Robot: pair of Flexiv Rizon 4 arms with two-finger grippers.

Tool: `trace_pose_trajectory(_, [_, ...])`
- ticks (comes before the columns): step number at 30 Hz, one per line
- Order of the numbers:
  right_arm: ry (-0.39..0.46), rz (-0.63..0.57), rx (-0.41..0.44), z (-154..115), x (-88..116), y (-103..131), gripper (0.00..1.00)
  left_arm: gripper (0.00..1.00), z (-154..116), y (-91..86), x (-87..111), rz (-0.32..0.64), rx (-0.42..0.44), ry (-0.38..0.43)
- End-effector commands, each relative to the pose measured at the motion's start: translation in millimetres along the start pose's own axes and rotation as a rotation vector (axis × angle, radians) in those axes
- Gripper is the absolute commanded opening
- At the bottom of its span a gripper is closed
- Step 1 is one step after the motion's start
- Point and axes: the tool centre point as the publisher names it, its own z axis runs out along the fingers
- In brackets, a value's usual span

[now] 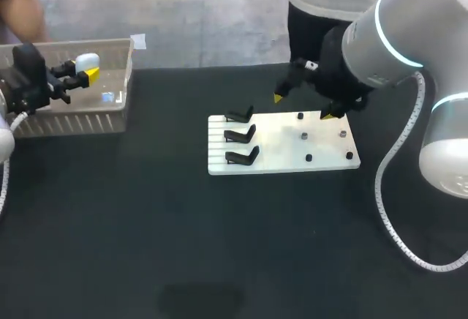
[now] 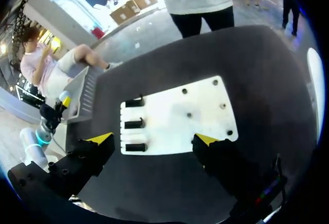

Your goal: Pick up each earbud case from the left stands, insert the matching earbuds, close the lid, and place the case in the box.

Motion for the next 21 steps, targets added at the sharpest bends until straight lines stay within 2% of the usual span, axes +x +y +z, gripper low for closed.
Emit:
trace_pose_trajectory(1, [0.0,0.0,-0.005,4,0,-1,1.0,0.25,10,7.8,8.9,-0.014,0.016,0.0])
trace_pose_trajectory(2, [0.002,-0.001,-0.006,4,-1,-1,1.0,0.42,10,8.3,9.6,-0.018,0.013,0.0])
trace_pose_trajectory(3, [0.002,-0.002,-0.009,3,-1,-1,1.0,0.64,9,9.1,10.5,-0.029,0.005,0.003])
trace_pose_trajectory(4, [0.007,-0.009,-0.019,2,-1,-1,1.0,1.0,8,9.6,10.8,-0.029,-0.002,0.005])
trace_pose_trajectory(5, [-0.001,-0.022,-0.016,0,-1,-1,1.0,1.0,6,10.0,9.2,-0.023,-0.018,0.02])
trace_pose_trajectory(7, [-0.005,-0.053,-0.031,-4,-1,-1,1.0,1.0,2,7.1,2.4,-0.009,0.003,0.001])
trace_pose_trajectory(10, [-0.014,-0.107,-0.044,-10,1,-3,1.0,1.0,-7,-7.7,-10.3,0.012,0.016,-0.011])
trace_pose_trajectory(14, [-0.023,-0.147,-0.081,-15,2,-9,1.0,1.0,-17,-34.5,-18.5,0.027,0.04,-0.025])
trace_pose_trajectory(21, [-0.019,-0.248,-0.165,-23,5,-10,1.0,1.0,-27,-89.8,-26.9,0.041,0.075,0.009])
